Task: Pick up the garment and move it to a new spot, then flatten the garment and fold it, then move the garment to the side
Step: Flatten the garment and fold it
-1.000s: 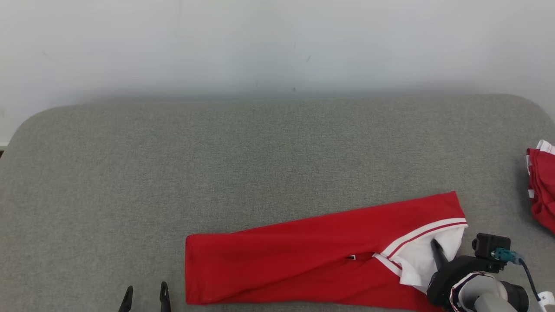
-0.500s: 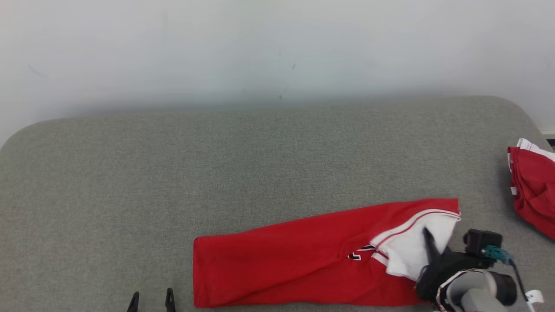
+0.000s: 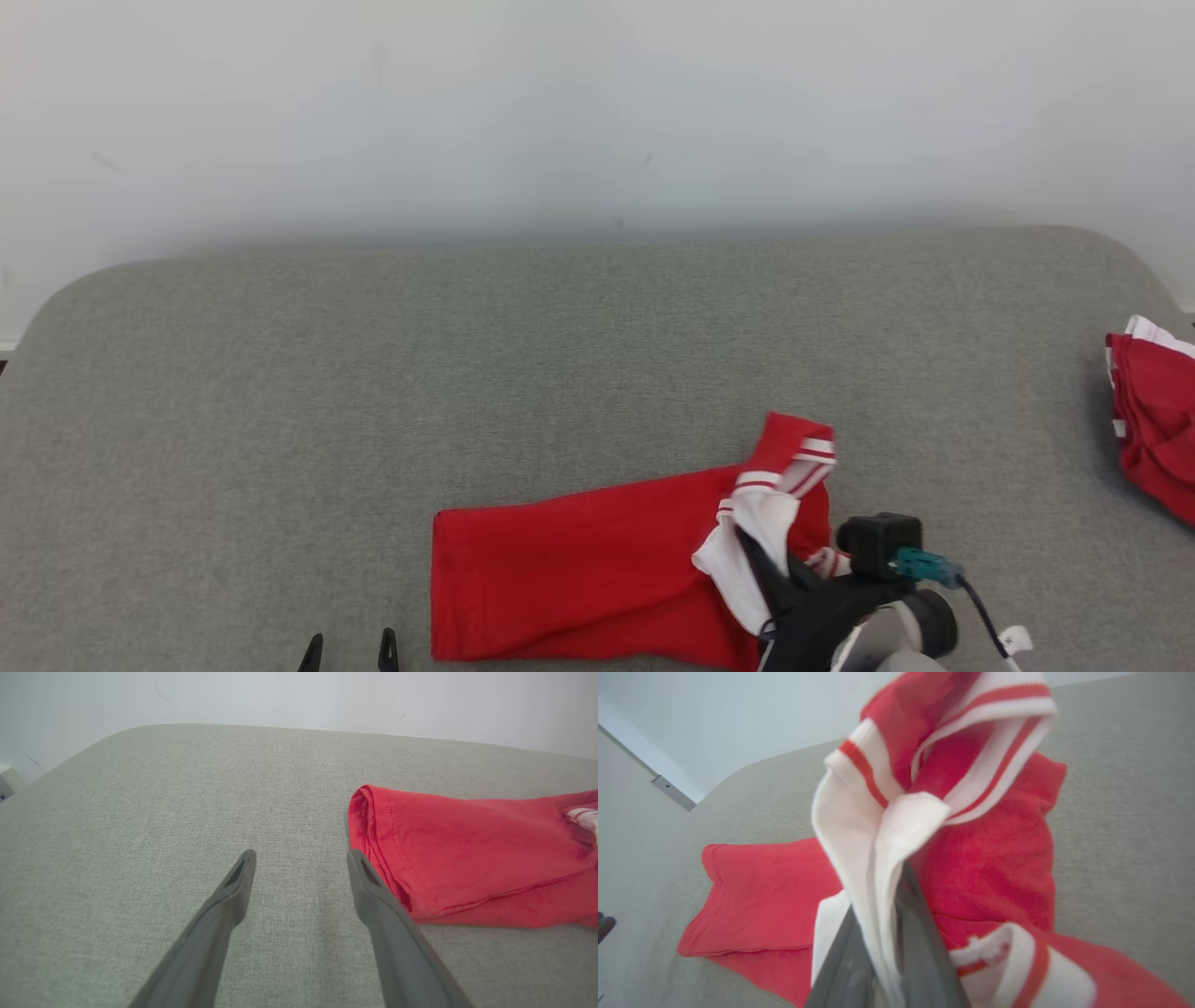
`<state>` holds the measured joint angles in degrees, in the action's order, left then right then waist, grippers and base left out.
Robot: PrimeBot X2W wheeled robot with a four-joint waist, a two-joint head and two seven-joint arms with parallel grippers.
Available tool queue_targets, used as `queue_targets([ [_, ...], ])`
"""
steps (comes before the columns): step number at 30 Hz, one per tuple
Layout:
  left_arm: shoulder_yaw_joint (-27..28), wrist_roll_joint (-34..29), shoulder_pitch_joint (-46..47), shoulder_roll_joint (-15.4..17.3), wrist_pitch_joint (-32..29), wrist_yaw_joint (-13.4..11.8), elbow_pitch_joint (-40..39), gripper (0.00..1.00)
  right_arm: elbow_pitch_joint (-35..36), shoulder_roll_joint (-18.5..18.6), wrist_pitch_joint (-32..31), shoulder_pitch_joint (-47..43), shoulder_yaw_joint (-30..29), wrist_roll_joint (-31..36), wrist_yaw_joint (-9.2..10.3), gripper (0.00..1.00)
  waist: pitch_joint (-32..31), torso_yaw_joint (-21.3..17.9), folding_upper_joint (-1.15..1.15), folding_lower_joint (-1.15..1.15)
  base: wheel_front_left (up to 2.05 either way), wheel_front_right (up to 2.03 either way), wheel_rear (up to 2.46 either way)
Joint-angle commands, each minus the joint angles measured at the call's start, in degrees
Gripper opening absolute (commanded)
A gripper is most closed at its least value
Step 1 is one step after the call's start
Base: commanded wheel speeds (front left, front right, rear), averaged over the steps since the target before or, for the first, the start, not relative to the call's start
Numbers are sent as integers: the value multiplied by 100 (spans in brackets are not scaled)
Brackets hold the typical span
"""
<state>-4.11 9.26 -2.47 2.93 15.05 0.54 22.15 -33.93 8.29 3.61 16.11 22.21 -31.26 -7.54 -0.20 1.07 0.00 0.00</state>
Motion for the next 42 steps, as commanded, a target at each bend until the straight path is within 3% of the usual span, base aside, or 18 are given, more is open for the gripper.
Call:
queue_targets([
  [1,-36,-9,4,-4,15,22,15,100,125,-52,-70,-56,118,8,16,0,-1,123,0,0,0,0,0],
  [10,-218,-83,31,-5,15,77,37,100,187,-291,-394,166,691,58,15,0,25,654,0,0,0,0,0],
  [21,-396,-114,90,-4,15,104,80,100,-437,-529,-199,662,1267,108,15,0,110,1249,0,0,0,0,0],
  [22,-399,-114,89,-5,15,106,84,100,-508,-538,-146,714,1292,88,16,20,108,1265,0,0,0,0,0],
  [23,-399,-117,87,-5,15,111,88,100,-554,-538,-86,751,1311,41,15,85,104,1277,0,0,0,0,0],
  [24,-392,-118,81,-5,15,107,95,100,-559,-541,0,782,1330,-42,16,100,99,1284,0,0,0,0,0],
  [32,-271,-117,-6,-4,15,45,76,100,-674,-535,785,1008,1387,-135,16,100,-14,1041,0,0,0,0,0],
  [42,-223,-60,-23,-5,15,3,-1,100,-942,-471,1131,840,430,297,16,100,-79,594,0,0,0,0,0],
])
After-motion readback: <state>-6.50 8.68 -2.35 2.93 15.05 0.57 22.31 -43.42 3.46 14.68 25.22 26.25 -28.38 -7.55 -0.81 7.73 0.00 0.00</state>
